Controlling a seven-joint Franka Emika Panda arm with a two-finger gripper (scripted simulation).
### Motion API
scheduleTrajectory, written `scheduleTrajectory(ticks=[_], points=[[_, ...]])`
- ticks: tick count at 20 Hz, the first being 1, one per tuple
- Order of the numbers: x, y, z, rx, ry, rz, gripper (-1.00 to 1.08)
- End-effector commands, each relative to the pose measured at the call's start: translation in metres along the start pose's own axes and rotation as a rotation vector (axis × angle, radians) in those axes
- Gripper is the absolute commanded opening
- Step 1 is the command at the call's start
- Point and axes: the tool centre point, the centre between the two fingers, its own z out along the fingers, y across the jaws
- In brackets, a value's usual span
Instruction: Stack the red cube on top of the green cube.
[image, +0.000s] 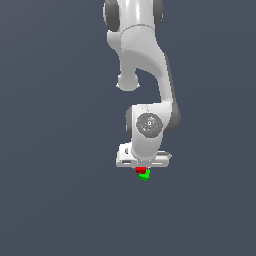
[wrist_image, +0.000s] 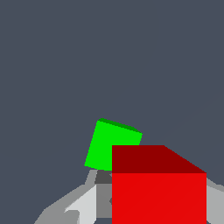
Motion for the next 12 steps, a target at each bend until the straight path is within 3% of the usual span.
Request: scheduleTrajectory(ticks=[1, 10, 11, 12], points=[[0.006, -0.008, 0.003, 0.000, 0.001, 0.002, -1.00], [0.014, -0.019, 0.006, -0.001, 0.001, 0.001, -1.00], [0.014, -0.019, 0.006, -0.001, 0.001, 0.001, 1.00], [0.014, -0.019, 0.006, -0.001, 0.001, 0.001, 1.00]])
